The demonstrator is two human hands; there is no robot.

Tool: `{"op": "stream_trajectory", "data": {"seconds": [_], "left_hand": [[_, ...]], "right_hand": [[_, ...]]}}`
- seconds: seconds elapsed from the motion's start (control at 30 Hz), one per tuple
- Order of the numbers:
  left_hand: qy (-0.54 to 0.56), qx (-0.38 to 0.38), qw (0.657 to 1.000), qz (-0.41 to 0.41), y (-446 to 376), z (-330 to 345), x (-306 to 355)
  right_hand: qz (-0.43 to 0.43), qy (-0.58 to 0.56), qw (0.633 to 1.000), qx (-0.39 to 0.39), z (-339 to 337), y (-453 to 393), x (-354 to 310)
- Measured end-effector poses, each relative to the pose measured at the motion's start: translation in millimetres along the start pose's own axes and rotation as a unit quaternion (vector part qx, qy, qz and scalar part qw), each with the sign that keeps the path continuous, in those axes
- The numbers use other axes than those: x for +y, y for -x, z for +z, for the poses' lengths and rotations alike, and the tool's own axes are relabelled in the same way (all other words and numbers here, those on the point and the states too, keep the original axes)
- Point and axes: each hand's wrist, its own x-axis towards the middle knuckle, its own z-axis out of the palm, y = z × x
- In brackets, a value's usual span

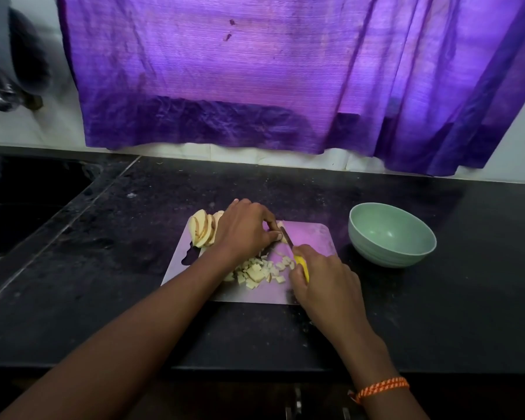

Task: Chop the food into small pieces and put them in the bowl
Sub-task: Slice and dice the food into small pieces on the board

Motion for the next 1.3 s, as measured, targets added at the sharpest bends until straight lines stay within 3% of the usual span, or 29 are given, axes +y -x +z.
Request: {"op": "stream_trajectory", "data": {"seconds": [0.27,0.47,0.83,1.3], "left_hand": [[0.007,-0.026,0.999,-0.020,1.9,-5.8,4.1],[-0.002,-0.025,0.999,-0.025,0.8,-9.9,4.3],[-0.008,-0.020,1.000,-0.018,-2.5,-8.5,0.2],[-0.032,-0.006,0.999,-0.032,-0.5,-4.3,6.4]], "right_hand": [[0.007,-0.021,1.000,0.017,-8.0,39.6,16.2],[0.020,-0.079,0.994,0.068,-8.5,18.3,10.3],[-0.009,-0.002,1.000,0.023,11.2,-18.7,-1.2],[-0.012,-0.004,1.000,-0.011,5.9,-14.2,-1.6]]}}
